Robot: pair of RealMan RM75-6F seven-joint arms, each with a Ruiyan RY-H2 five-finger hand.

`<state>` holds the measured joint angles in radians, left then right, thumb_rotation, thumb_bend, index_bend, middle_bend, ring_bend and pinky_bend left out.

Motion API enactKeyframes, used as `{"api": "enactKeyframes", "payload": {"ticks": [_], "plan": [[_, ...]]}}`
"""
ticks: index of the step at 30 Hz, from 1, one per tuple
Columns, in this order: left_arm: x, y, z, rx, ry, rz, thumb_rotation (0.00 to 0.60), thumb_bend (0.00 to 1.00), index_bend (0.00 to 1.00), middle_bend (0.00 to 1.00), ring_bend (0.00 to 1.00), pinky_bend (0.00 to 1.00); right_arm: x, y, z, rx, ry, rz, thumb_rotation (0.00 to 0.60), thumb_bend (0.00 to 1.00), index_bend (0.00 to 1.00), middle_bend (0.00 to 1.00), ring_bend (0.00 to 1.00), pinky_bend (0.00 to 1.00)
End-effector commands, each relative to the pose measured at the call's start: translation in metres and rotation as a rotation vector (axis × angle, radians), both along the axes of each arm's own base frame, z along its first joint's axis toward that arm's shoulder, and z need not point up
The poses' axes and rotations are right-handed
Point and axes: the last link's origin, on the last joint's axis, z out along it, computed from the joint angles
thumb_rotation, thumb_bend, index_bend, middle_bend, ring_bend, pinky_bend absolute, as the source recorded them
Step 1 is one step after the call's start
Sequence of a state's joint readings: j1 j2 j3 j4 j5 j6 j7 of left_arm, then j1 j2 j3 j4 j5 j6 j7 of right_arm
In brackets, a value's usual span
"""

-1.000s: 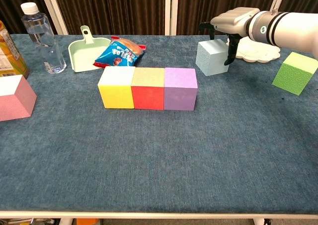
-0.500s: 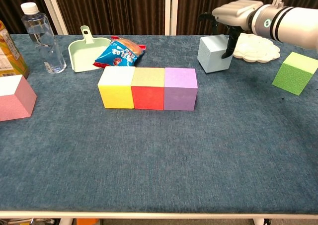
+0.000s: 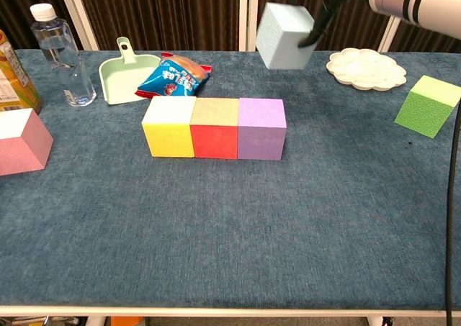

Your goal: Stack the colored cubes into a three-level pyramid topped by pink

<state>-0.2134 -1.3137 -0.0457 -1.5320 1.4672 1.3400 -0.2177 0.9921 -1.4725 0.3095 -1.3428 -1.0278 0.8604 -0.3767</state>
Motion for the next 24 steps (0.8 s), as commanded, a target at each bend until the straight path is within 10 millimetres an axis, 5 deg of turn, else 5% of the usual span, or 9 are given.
{"api": "enactKeyframes", "payload": {"ticks": [1, 9, 24], "plan": [[0.002, -0.001, 0.0, 0.002, -0.007, -0.008, 0.6, 0.11, 0.09, 0.12, 0.03, 0.13, 0.032, 0.03, 0.033, -0.088, 0.002, -0.01, 0.6, 0.1, 0.0, 0.63, 0.15, 0.0], [0.005, -0.002, 0.0, -0.014, -0.019, -0.03, 0.6, 0.11, 0.09, 0.12, 0.03, 0.13, 0.066, 0.071, 0.022, -0.054, 0.06, -0.108, 0.6, 0.1, 0.0, 0.65, 0.17, 0.0], [-0.003, -0.008, 0.004, -0.021, -0.056, -0.029, 0.6, 0.11, 0.09, 0.12, 0.03, 0.13, 0.113, 0.081, -0.037, 0.03, 0.078, -0.222, 0.6, 0.11, 0.0, 0.65, 0.17, 0.0]]}}
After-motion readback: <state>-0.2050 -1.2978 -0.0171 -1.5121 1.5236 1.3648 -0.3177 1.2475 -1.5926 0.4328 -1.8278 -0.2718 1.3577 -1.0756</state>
